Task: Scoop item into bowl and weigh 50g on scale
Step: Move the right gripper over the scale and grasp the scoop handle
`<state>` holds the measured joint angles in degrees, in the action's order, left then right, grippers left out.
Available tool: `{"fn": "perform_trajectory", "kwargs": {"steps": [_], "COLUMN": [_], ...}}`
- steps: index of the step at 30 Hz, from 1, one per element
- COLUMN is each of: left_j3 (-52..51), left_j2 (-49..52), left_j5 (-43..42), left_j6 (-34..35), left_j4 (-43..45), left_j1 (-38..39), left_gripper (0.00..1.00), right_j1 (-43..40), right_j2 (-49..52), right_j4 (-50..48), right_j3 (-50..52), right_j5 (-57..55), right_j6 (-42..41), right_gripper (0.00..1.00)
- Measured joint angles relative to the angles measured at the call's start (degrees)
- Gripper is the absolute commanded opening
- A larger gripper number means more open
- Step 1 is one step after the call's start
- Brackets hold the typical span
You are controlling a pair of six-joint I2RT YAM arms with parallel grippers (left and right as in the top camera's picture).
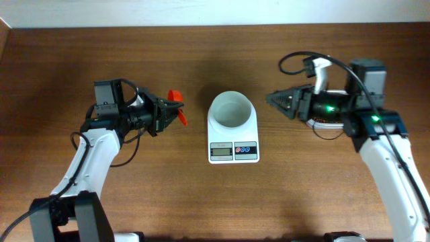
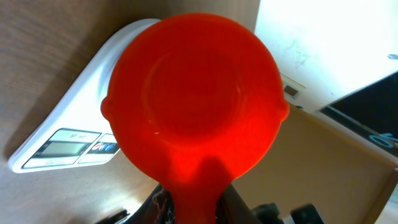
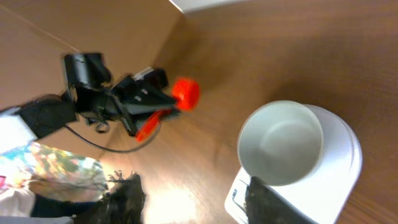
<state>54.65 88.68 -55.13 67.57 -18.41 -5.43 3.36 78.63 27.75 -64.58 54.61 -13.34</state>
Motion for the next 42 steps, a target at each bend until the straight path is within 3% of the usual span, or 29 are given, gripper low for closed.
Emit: {"fn": "perform_trajectory", "kwargs": {"steps": [1,2,4,12,19,22,29,38,42], "left_j3": [0.00,0.00,0.00,0.00,0.00,0.00,0.00,0.00,0.00], "left_j2": [0.00,0.00,0.00,0.00,0.00,0.00,0.00,0.00,0.00], "left_j5": [-0.15,-0.22,-0.20,0.50,1.38,3.04,5.31,4.46,4.15], "left_j6": [0.00,-0.02,-0.02,0.11,8.26,11.61,13.35,13.51,13.51], "left_j4": [1.16,1.42,1.70,1.77,1.79,1.81,4.15,7.23,7.41], "left_j1": [0.00,0.00,0.22,4.50,8.31,10.73,11.65,11.65,11.58], "left_gripper": [0.00,0.00,0.00,0.00,0.00,0.00,0.00,0.00,0.00], "right_j1": [1.29,3.74,9.60,31.52,39.19,40.59,40.89,40.89,40.89], "right_j2": [0.24,0.31,0.28,0.42,4.46,6.45,9.25,9.86,10.75], "right_j4": [0.09,0.07,-0.07,-8.22,-12.74,-13.99,-14.14,-14.19,-14.62], "right_j3": [0.02,0.00,-0.04,-0.15,-0.15,-0.15,-0.15,-0.15,-0.15], "right_j5": [-1.90,-5.14,-11.82,-37.59,-47.58,-49.53,-52.46,-53.09,-53.31], "right_j6": [-1.22,-2.89,-5.42,-12.00,-15.32,-15.76,-21.09,-24.46,-25.05], "right_gripper": [0.46,0.60,0.66,0.69,0.68,0.64,0.43,0.39,0.33]}}
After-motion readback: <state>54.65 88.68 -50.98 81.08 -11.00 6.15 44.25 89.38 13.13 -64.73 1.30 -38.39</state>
